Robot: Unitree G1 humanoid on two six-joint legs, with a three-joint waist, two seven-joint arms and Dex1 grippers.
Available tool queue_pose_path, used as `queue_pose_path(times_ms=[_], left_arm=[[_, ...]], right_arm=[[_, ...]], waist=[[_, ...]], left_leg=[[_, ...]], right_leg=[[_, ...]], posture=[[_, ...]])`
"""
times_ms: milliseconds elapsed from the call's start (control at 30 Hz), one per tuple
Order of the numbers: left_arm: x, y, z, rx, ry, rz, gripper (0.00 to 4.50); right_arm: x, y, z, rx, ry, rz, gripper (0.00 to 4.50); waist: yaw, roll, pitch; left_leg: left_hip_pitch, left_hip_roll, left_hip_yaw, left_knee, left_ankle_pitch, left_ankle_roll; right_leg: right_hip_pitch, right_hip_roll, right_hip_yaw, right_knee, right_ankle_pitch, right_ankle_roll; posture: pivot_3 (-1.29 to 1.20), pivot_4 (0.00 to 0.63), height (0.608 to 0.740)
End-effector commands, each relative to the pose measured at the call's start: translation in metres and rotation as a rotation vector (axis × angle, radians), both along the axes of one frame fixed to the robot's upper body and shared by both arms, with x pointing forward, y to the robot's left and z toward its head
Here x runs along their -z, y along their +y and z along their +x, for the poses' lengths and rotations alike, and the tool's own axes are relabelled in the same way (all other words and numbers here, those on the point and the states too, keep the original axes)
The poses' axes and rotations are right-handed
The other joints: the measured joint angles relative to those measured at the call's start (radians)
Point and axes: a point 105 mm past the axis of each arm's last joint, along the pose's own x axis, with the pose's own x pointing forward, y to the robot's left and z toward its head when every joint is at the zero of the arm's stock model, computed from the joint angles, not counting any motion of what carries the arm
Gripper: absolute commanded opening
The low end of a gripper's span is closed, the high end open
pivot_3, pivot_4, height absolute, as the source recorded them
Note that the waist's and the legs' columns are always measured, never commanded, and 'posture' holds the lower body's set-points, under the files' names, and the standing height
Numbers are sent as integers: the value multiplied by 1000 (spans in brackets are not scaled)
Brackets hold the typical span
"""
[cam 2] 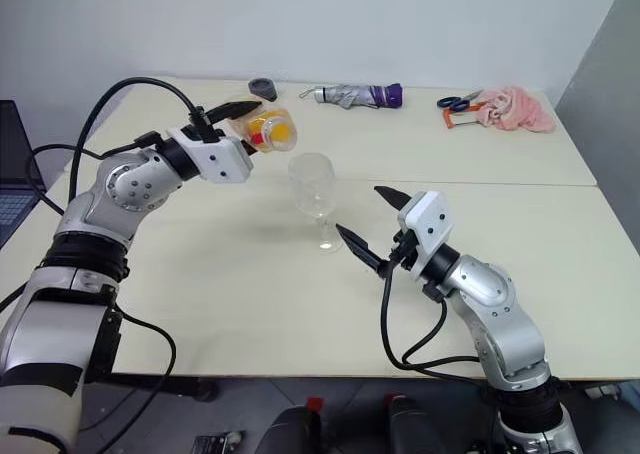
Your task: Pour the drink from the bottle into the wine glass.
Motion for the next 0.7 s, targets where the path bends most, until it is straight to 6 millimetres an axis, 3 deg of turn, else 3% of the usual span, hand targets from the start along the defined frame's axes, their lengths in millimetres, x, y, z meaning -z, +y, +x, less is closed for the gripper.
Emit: queue_pose_path(times_ms=[33, 700], left_arm=[[-29, 0, -5, 9, -117, 10, 1709], [-48, 0, 0, -32, -261, 94, 1709]], right_arm=[[-9, 3, -6, -25, -35, 14, 4500], [-5, 7, -8, -23, -22, 23, 4500]], waist=[[0, 0, 0], [0, 0, 0]], left_leg=[[0, 0, 0, 0, 0, 0], [0, 0, 0, 0, 0, 0]], right_leg=[[0, 0, 0, 0, 0, 0], [0, 0, 0, 0, 0, 0]], posture=[[0, 150, 740], [0, 150, 740]])
